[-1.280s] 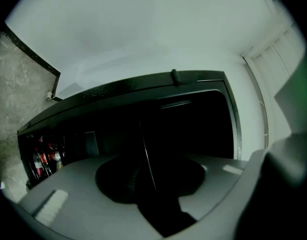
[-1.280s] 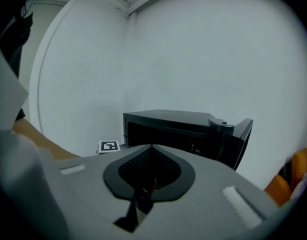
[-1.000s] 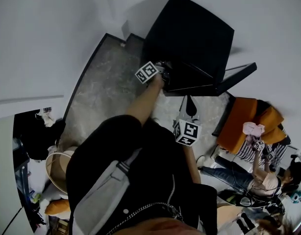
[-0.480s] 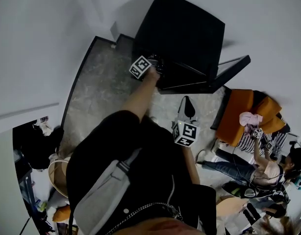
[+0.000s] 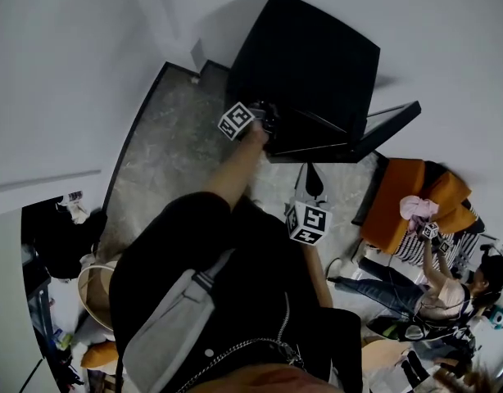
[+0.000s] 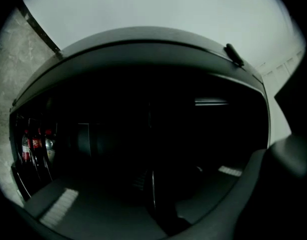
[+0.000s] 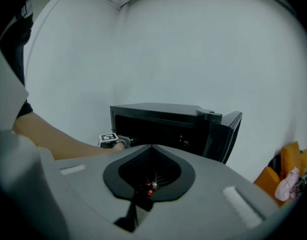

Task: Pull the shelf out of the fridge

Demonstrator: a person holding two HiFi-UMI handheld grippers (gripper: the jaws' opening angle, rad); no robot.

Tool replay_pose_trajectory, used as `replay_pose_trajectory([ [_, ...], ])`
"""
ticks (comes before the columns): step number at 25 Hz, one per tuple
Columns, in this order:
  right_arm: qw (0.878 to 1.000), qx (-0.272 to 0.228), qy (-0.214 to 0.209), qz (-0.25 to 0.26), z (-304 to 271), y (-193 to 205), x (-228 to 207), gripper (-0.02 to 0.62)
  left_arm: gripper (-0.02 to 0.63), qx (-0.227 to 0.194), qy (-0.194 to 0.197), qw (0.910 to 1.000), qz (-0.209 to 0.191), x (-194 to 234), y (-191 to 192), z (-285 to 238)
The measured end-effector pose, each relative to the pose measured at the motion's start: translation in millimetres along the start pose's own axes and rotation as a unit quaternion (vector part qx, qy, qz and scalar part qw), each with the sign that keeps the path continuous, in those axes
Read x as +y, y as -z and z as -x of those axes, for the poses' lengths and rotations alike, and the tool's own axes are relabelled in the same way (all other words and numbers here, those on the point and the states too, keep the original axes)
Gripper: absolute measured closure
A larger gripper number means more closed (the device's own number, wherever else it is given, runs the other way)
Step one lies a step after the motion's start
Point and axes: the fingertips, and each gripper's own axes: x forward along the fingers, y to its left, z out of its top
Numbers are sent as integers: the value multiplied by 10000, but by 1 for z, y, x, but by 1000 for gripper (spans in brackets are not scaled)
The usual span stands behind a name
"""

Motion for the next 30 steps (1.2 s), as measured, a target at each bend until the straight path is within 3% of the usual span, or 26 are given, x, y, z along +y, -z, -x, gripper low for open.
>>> replay_pose_trajectory([
  [6, 9999, -27, -151, 10, -4, -3, 12, 592, 554, 39, 52, 9999, -133, 0, 0, 8],
  [8, 9999, -5, -136, -7, -3, -1, 11, 592, 489, 118, 86, 9998, -128, 2, -1, 3],
  [9, 9999, 2, -124, -14, -3, 0, 10, 592, 488, 138, 86, 9998, -127, 3, -4, 0],
  [15, 10000, 34, 10, -67, -2, 6, 2, 592, 575, 142, 21, 9999, -91, 1, -8, -14],
  [19, 9999, 14, -20, -146, -6, 6, 1, 592, 583, 75, -38, 9999, 130, 1, -8, -13],
  [30, 9989, 122, -307, -346, -32, 14, 6, 592, 583, 270, -108, 9994, 203, 5, -2, 12],
])
